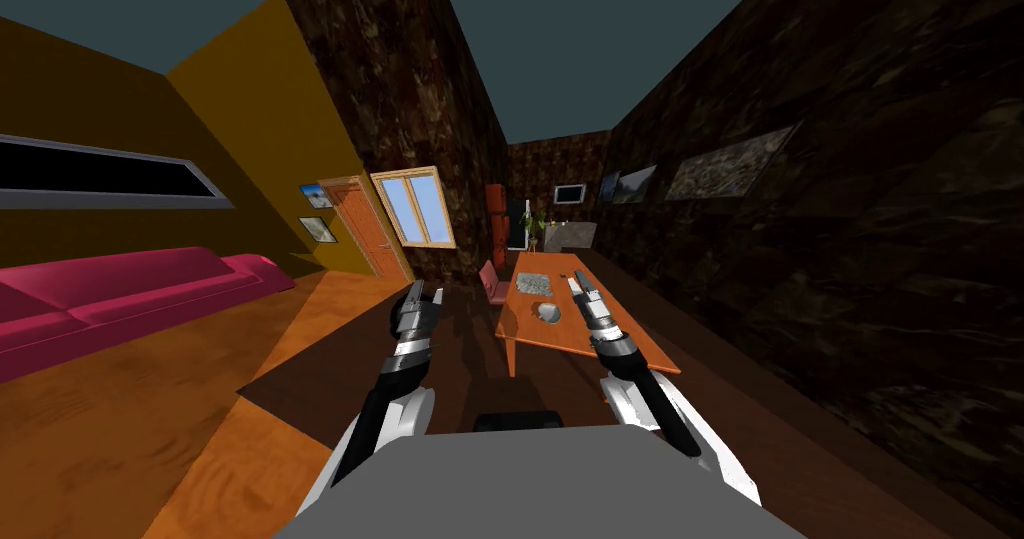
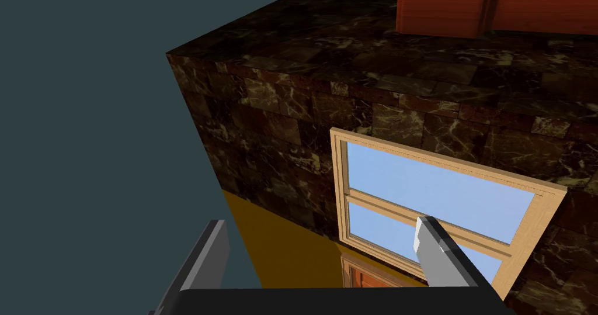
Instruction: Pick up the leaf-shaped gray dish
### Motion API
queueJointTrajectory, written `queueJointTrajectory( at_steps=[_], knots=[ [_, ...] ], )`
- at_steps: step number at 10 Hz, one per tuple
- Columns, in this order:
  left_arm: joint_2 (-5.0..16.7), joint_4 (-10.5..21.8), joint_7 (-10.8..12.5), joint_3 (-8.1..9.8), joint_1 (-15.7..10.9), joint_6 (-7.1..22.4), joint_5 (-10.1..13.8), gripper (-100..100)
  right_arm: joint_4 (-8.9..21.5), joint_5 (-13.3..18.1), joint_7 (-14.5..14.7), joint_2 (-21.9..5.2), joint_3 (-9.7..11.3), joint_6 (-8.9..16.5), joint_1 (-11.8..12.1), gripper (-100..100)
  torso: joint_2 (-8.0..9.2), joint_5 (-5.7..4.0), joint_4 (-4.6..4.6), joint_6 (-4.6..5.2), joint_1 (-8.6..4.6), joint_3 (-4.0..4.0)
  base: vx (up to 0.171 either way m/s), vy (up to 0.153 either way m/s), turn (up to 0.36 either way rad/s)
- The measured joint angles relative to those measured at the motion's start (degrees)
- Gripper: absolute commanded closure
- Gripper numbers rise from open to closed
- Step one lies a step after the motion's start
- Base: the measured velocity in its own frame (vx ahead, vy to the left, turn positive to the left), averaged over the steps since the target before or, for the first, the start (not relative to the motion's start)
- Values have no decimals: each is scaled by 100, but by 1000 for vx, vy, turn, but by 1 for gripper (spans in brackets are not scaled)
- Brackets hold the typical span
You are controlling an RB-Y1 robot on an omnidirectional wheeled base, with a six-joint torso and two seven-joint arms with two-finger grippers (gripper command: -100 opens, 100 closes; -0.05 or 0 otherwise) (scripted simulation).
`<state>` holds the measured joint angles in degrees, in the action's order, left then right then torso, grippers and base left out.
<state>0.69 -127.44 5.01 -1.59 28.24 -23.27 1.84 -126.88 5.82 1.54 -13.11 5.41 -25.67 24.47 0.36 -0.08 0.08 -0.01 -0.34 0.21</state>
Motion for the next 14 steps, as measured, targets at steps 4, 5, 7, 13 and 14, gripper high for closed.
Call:
queueJointTrajectory(
  at_steps=[4,5,7,13,14],
  knots=[
    [0,0,0,0,1,0,0,0,479,618,339,-400,109,245,-217,-100,-11,0,-1,4,0,-5,-94,-75,144],
    [0,0,0,0,1,0,0,0,627,764,413,-476,136,266,-277,-100,-16,2,-3,1,10,-9,-89,-45,196],
    [0,0,0,0,1,0,0,0,900,1127,656,-692,276,476,-434,-100,-13,2,-2,1,10,-7,-66,-39,132],
    [0,0,0,0,2,0,0,0,1706,1955,1271,-1285,562,813,-738,-100,-41,5,-9,2,21,-23,-21,-18,113],
    [0,0,0,0,2,0,0,0,1774,2059,1360,-1361,620,905,-804,-100,-44,5,-9,4,23,-25,6,3,88]
  ],
)
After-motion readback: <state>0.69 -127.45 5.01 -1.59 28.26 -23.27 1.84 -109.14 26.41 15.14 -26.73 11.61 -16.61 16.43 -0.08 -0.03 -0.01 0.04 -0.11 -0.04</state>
